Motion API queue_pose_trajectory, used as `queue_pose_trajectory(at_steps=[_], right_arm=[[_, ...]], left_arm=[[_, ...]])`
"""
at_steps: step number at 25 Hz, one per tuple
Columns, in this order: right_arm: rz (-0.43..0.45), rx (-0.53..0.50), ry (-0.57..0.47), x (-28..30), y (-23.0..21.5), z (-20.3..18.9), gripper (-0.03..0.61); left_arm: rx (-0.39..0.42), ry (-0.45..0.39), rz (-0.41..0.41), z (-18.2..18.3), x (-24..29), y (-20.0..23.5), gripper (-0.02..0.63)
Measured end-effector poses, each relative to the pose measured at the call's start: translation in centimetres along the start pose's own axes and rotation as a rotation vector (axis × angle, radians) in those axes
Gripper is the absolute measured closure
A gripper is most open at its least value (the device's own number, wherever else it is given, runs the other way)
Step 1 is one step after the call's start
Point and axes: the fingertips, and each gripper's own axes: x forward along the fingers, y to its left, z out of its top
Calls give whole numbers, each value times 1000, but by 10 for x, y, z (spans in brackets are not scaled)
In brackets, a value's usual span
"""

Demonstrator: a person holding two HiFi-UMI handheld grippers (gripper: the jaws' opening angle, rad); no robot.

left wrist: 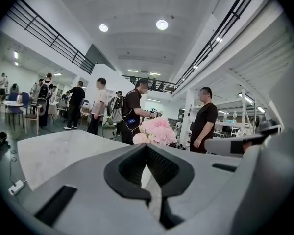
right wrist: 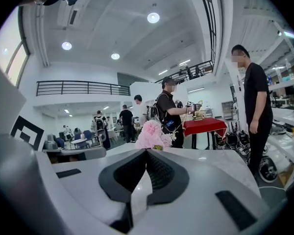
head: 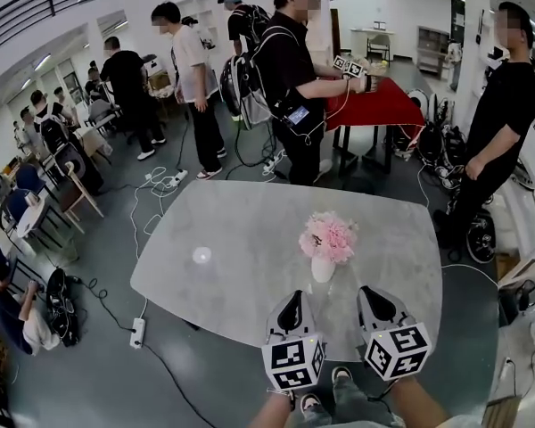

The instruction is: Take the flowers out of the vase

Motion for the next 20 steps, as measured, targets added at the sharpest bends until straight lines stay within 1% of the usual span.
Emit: queue_pose_trajectory(at_steps=[5,9,12,15,20], right_arm=[[42,10,23,24,-10,2,561],[61,8,36,35,-14,0,561],[74,0,40,43,-17,0,561],[69,-6,48,44,-22,-6,561],[67,15,52,45,-33,-23,561]], left_arm=[[2,21,39,2,17,4,611],[13,32,34,-2,27,0,611],[5,33,43,-5,38,3,611],[13,54,43,-16,43,2,611],[19,72,21,-44,54,0,611]])
